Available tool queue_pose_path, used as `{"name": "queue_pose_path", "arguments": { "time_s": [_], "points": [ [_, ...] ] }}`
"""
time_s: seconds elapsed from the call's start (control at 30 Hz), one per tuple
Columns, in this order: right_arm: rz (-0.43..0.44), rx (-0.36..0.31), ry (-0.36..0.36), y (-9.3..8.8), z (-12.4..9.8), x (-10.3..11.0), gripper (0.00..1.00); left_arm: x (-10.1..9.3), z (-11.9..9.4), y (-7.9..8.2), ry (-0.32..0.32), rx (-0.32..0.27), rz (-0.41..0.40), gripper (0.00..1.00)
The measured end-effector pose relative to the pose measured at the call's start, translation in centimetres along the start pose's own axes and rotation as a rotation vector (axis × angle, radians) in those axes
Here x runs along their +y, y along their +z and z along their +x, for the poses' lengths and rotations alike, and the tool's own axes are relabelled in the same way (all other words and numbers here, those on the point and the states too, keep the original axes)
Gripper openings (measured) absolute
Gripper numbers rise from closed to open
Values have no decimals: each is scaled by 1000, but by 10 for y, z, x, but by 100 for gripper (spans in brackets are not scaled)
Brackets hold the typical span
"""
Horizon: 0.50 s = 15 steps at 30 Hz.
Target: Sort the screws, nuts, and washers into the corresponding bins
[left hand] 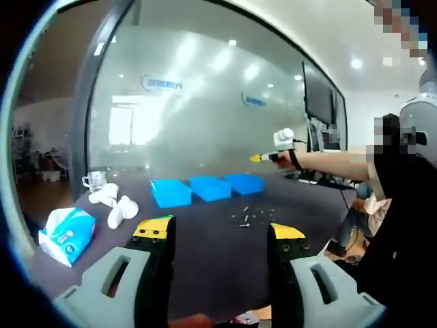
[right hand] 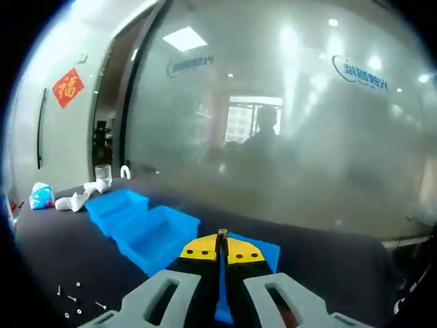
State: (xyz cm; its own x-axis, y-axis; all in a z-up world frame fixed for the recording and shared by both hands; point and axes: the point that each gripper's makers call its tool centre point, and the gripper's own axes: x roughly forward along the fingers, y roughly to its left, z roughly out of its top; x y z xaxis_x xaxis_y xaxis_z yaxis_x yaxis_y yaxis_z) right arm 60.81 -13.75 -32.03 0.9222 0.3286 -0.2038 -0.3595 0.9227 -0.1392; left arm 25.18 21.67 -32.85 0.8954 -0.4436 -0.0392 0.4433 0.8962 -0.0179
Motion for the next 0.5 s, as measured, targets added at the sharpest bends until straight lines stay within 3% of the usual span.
{"name": "queue_pose_path", "arguments": {
  "time_s": [0.3, 0.5],
  "points": [
    [-12, 50, -14, -12, 19, -11, 1, 4, -4, 2, 19, -9, -4, 52],
    [-16, 52, -22, -15, 22, -15, 18, 4, -5, -1, 19, -4, -11, 52]
  ]
}}
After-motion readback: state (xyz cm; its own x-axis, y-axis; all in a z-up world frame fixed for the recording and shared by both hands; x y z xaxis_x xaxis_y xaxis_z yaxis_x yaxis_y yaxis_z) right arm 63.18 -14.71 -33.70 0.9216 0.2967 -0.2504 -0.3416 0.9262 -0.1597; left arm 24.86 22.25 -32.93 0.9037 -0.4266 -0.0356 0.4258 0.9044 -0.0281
